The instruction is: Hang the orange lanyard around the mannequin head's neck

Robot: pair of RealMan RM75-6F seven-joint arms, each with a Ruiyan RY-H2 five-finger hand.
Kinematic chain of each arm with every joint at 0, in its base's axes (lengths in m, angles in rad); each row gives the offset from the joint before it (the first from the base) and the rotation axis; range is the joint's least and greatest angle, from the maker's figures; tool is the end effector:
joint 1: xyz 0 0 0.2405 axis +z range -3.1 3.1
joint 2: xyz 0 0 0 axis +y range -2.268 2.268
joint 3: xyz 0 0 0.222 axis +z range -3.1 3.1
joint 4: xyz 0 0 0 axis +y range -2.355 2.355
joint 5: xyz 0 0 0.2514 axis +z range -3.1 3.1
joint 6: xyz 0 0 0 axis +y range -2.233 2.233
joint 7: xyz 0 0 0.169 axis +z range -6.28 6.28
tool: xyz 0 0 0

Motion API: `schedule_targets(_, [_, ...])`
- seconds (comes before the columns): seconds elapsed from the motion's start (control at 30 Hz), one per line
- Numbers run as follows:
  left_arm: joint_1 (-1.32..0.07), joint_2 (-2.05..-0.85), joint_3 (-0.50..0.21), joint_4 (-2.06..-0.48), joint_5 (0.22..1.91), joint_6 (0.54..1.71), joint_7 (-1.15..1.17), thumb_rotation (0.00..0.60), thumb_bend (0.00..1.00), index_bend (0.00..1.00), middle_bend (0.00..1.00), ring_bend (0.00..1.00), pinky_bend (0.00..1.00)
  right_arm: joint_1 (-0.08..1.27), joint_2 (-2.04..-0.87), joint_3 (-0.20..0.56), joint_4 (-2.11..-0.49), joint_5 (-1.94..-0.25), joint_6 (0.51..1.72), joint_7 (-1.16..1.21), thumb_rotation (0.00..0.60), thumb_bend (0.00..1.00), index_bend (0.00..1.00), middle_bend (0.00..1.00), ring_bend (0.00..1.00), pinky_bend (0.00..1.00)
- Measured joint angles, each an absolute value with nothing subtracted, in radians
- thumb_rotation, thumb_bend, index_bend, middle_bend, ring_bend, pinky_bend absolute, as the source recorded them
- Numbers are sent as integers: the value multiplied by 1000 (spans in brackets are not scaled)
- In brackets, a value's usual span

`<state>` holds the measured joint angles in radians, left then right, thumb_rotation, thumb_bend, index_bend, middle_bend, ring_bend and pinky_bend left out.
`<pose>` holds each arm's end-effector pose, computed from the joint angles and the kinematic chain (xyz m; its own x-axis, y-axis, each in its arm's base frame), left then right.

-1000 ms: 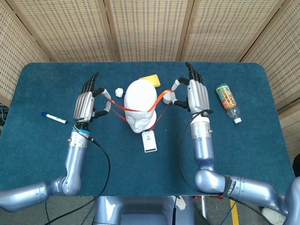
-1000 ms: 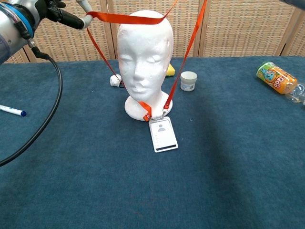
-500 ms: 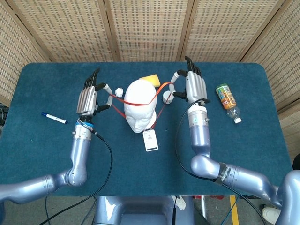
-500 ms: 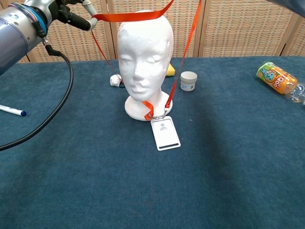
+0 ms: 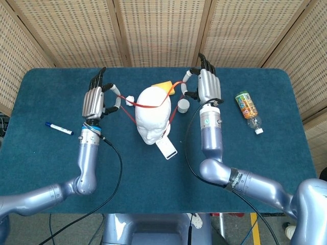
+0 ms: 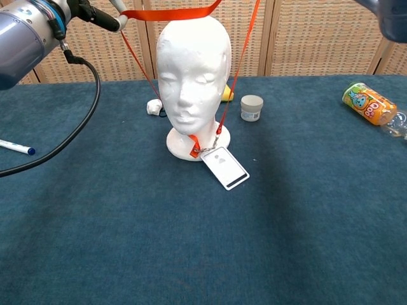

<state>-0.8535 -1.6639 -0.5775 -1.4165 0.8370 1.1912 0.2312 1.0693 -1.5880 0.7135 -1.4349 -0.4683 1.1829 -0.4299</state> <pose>-0.0391 0.4377 0.0237 -0.1216 -0.0746 0.9898 0.9877 -0.1077 0.1132 0.0230 -0.4687 0.0579 -0.1481 0.0577 0.9873 -0.9889 -0.0180 -0.1473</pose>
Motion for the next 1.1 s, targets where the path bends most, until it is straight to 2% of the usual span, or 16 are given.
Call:
schedule_targets(0.37, [-886, -1679, -582, -1345, 811, 1176, 235, 600, 541, 643, 0, 0, 0, 1106, -1602, 704, -1328, -463, 1122, -405, 600, 431, 744, 8, 0, 0])
schedule_targets(0.43, [-892, -1686, -582, -1327, 807, 1174, 234, 600, 544, 604, 0, 0, 0, 1115, -1609, 703, -1304, -463, 1114, -398, 600, 391, 744, 9, 0, 0])
schedule_targets(0.5, [-898, -1692, -582, -1310, 802, 1171, 232, 600, 546, 521, 0, 0, 0, 1126, -1615, 704, -1279, -463, 1104, -390, 600, 340, 744, 9, 0, 0])
schedule_targets(0.57, [-903, -1697, -582, -1294, 800, 1168, 230, 600, 546, 345, 0, 0, 0, 1137, -1621, 705, -1256, -462, 1097, -385, 600, 321, 739, 8, 0, 0])
schedule_targets(0.6, [-907, -1700, -582, -1284, 797, 1165, 227, 600, 546, 258, 0, 0, 0, 1141, -1624, 706, -1246, -461, 1094, -384, 600, 273, 706, 9, 0, 0])
schedule_targets(0.67, [-912, -1705, -584, -1272, 794, 1161, 222, 600, 545, 44, 0, 0, 0, 1152, -1630, 706, -1221, -457, 1088, -385, 600, 123, 579, 9, 0, 0])
schedule_targets(0.7, [-915, -1708, -584, -1265, 793, 1158, 218, 600, 537, 10, 0, 0, 0, 1156, -1632, 706, -1210, -454, 1086, -387, 600, 45, 479, 9, 0, 0])
schedule_targets(0.8, [-918, -1712, -586, -1259, 795, 1153, 198, 600, 428, 0, 0, 0, 0, 1167, -1642, 706, -1177, -435, 1078, -391, 600, 0, 295, 9, 0, 0])
schedule_targets(0.87, [-918, -1714, -588, -1251, 800, 1152, 181, 600, 322, 0, 0, 0, 0, 1172, -1647, 705, -1160, -431, 1070, -389, 600, 0, 261, 9, 0, 0])
schedule_targets(1.0, [-921, -1720, -583, -1224, 819, 1159, 166, 600, 193, 0, 0, 0, 0, 1177, -1650, 698, -1146, -452, 1064, -375, 600, 0, 239, 9, 0, 0])
schedule_targets(1.07, [-922, -1720, -579, -1220, 821, 1162, 171, 600, 65, 0, 0, 0, 0, 1178, -1649, 692, -1145, -452, 1064, -383, 600, 0, 238, 9, 0, 0])
schedule_targets(1.1, [-923, -1719, -575, -1219, 821, 1162, 181, 600, 34, 0, 0, 0, 0, 1178, -1649, 689, -1144, -453, 1066, -389, 600, 0, 238, 9, 0, 0])
